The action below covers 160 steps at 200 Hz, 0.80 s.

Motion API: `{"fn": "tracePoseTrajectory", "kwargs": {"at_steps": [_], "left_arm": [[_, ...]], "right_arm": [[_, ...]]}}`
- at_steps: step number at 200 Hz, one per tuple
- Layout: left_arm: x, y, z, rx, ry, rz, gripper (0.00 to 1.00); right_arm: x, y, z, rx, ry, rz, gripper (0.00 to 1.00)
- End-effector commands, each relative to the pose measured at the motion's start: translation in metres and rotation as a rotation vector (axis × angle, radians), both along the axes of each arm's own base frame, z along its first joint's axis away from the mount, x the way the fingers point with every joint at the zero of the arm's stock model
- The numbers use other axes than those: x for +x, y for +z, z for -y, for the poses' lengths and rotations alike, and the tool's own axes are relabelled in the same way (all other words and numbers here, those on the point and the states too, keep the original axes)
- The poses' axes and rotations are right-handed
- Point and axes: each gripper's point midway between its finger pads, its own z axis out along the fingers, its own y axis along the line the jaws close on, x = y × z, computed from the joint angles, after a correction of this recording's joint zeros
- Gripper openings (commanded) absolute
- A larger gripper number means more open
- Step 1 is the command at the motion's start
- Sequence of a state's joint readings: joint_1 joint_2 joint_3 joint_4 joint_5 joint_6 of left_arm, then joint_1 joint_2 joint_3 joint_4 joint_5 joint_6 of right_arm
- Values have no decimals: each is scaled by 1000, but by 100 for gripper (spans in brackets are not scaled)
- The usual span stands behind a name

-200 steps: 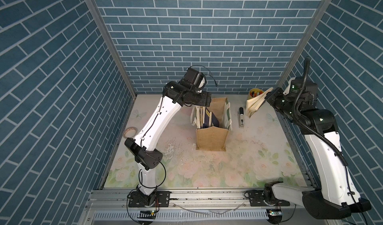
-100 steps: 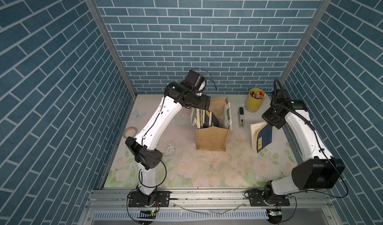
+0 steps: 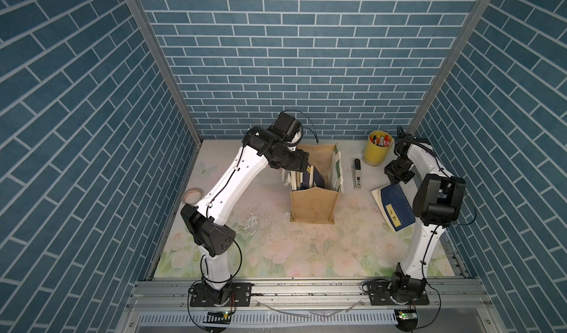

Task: Take out the books from the canvas bag
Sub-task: Place the book at the center of the board, then pick up the book from the canvas bag.

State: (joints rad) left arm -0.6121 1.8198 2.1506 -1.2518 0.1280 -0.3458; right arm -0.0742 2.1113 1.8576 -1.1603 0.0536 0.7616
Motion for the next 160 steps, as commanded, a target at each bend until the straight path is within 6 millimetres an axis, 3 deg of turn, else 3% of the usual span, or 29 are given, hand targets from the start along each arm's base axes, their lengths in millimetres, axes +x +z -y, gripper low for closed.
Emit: {"fn": "tracePoseTrajectory", "kwargs": {"at_steps": [1,24,48,74,126,160], "left_arm": [[-4,7,-10,-2,29,11,84],[0,10,-17,16,52,30,85],[5,9,-23,42,81,41,86],[13,1,-30,71,123,27,86],[27,-22,-22,66,124,-32,85],[28,-35,-12,6,149,-100,82]], "right_arm": [[8,15,-11,59,16,53,44],[13,39,-15,74,14,158,56],[5,75,-22,91,19,237,58],[-11,120,-52,116,104,344,59],[-31,202,-167,308,441,560,55],[-43,227,-225,372,584,560,54]]}}
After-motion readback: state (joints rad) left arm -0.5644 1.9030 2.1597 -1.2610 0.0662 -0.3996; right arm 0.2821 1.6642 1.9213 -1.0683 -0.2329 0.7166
